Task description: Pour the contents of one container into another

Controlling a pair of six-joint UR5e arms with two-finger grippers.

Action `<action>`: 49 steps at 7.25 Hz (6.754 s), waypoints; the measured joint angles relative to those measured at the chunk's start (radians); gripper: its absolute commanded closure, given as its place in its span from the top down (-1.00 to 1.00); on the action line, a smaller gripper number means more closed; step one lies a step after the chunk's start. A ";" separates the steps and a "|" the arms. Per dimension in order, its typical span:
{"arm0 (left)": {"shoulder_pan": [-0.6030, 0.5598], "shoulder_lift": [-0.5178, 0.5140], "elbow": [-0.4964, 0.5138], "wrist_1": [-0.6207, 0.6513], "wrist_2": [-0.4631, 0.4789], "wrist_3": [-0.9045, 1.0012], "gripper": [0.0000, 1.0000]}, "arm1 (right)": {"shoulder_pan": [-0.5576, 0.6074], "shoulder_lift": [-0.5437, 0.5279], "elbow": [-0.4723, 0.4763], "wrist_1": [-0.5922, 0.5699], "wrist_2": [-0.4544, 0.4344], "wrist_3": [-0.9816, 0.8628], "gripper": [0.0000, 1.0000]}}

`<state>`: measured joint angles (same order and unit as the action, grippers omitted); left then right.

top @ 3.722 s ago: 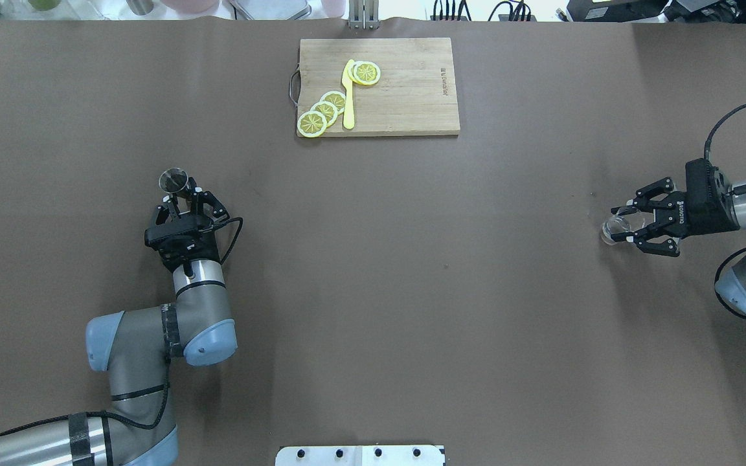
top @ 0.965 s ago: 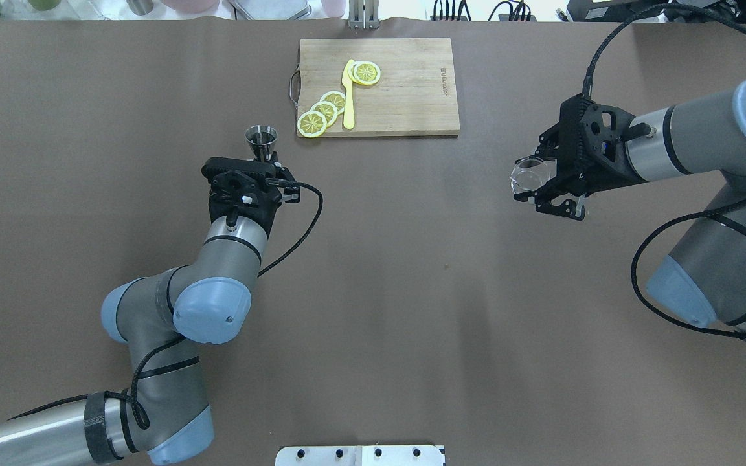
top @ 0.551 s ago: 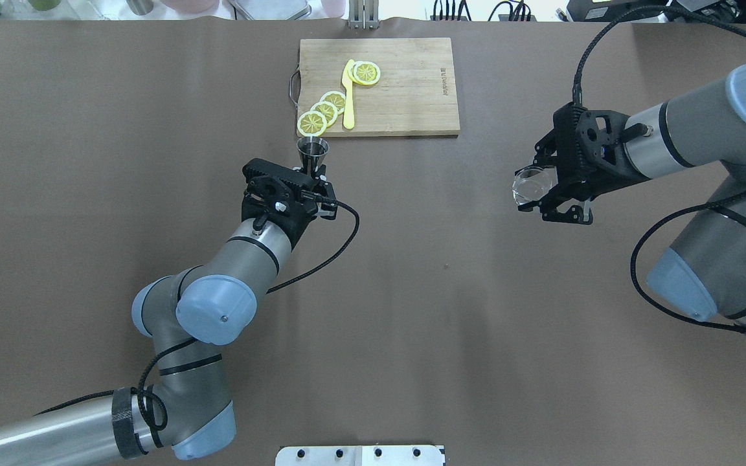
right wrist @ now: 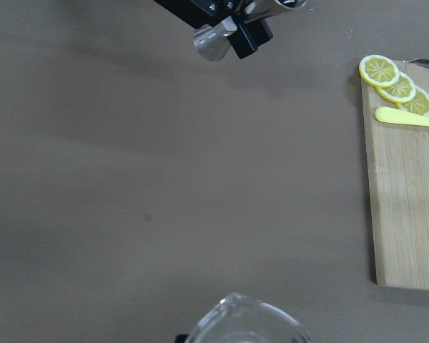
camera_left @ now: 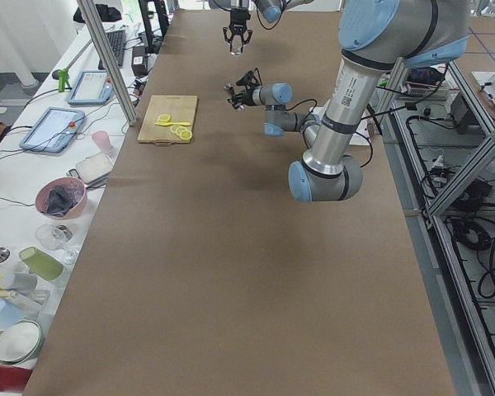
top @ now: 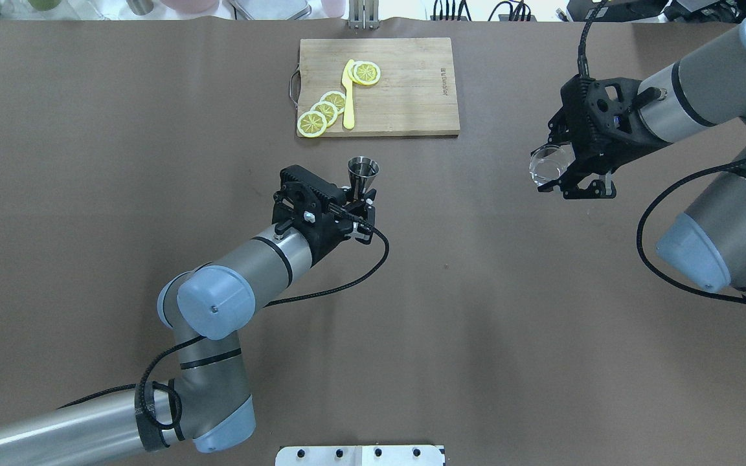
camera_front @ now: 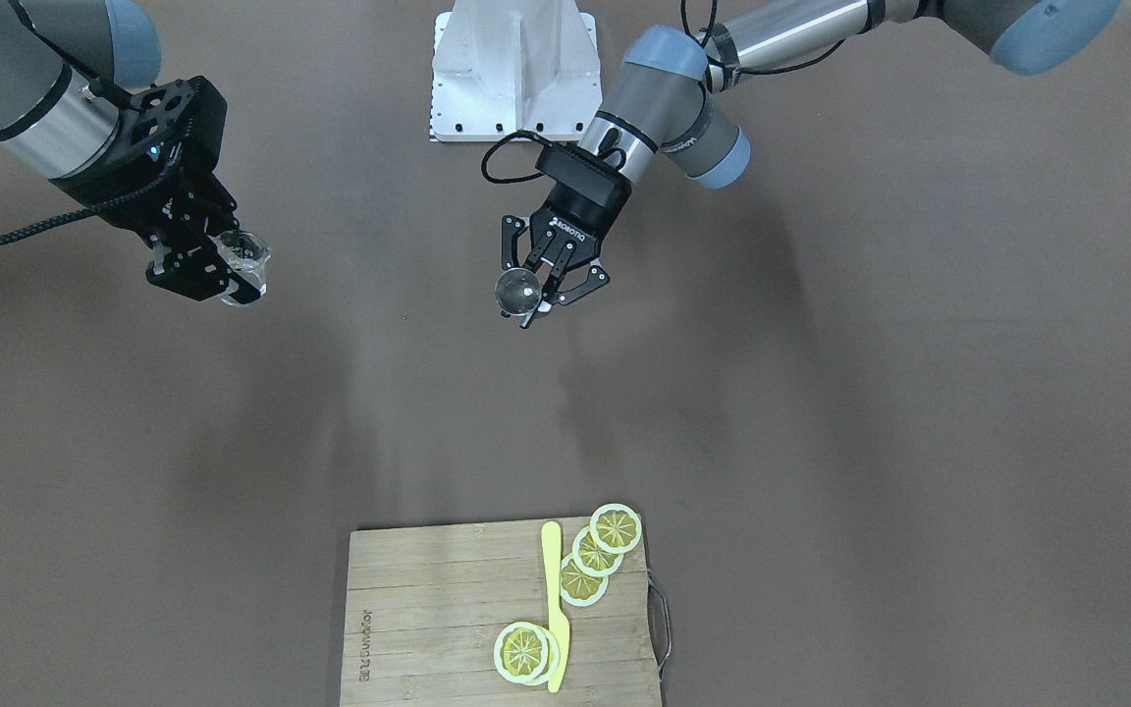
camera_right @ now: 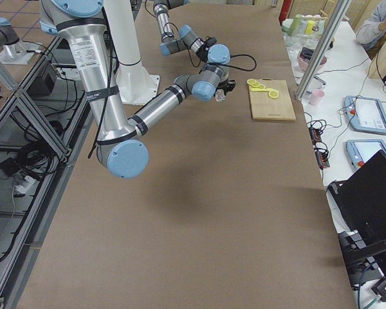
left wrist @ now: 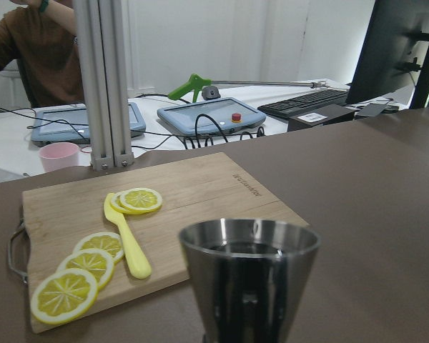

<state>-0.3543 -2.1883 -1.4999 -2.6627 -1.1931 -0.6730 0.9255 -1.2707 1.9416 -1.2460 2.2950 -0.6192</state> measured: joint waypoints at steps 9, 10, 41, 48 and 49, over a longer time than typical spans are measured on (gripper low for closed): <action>-0.021 -0.076 0.057 -0.145 -0.147 0.379 -1.00 | -0.055 0.109 0.005 -0.155 -0.039 -0.150 -1.00; -0.021 -0.075 0.057 -0.148 -0.148 0.382 -1.00 | -0.061 0.120 0.005 -0.170 -0.049 -0.136 -1.00; -0.032 -0.083 0.046 -0.175 -0.138 0.374 -1.00 | -0.160 0.446 0.094 -0.773 -0.297 0.042 -1.00; -0.032 -0.084 0.043 -0.177 -0.138 0.372 -1.00 | -0.208 0.520 0.104 -0.975 -0.431 -0.079 -1.00; -0.032 -0.084 0.043 -0.177 -0.138 0.372 -1.00 | -0.210 0.531 0.102 -0.993 -0.436 -0.080 -1.00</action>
<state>-0.3866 -2.2718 -1.4569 -2.8394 -1.3315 -0.3007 0.7152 -0.7393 2.0435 -2.2394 1.8587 -0.6996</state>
